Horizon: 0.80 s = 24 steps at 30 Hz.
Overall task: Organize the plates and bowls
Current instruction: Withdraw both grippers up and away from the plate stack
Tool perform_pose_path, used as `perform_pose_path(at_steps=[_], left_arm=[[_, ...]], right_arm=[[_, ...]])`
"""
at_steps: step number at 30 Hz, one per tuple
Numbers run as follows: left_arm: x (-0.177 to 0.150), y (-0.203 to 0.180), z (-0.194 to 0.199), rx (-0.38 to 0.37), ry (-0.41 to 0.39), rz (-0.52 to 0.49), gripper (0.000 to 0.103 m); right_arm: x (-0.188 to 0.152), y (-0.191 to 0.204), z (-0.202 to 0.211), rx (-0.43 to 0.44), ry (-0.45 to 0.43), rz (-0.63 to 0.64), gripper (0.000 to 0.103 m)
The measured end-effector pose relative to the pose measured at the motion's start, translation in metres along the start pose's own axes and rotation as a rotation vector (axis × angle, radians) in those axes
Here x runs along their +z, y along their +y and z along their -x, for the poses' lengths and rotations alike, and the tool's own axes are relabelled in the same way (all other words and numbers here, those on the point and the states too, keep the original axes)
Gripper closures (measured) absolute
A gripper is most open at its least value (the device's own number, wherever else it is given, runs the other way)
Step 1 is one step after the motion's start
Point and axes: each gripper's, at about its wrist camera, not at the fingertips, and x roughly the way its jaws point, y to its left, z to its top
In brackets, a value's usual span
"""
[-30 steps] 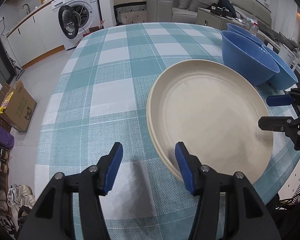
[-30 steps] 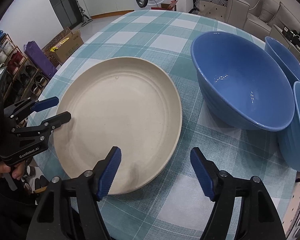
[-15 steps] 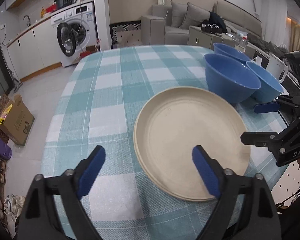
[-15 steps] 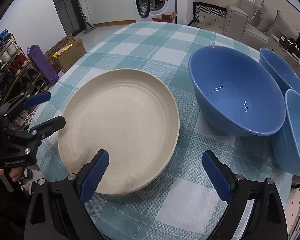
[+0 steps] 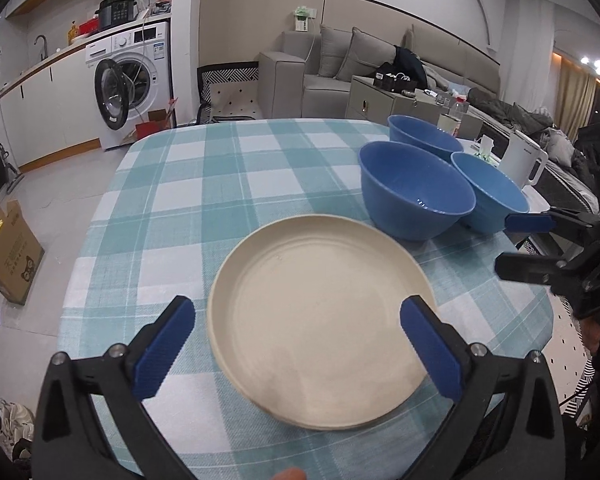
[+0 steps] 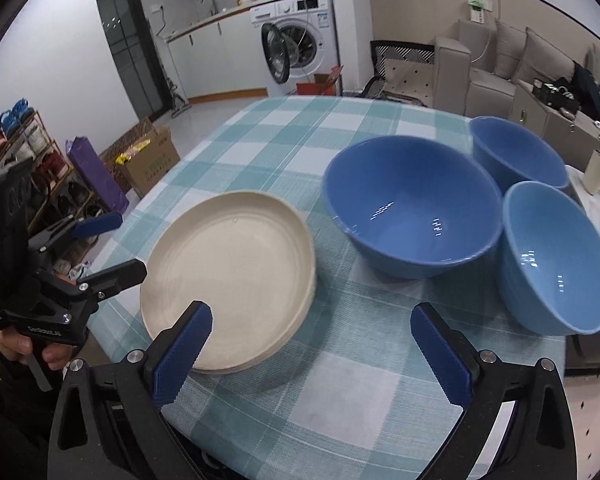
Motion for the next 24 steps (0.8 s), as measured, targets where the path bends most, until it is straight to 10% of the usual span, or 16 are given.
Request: perform_pose_path(at_steps=[24], left_arm=[[0.116, -0.083, 0.008, -0.028, -0.141, -0.112, 0.0]], right_arm=[[0.013, -0.113, 0.141, -0.111, -0.256, -0.203, 0.001]])
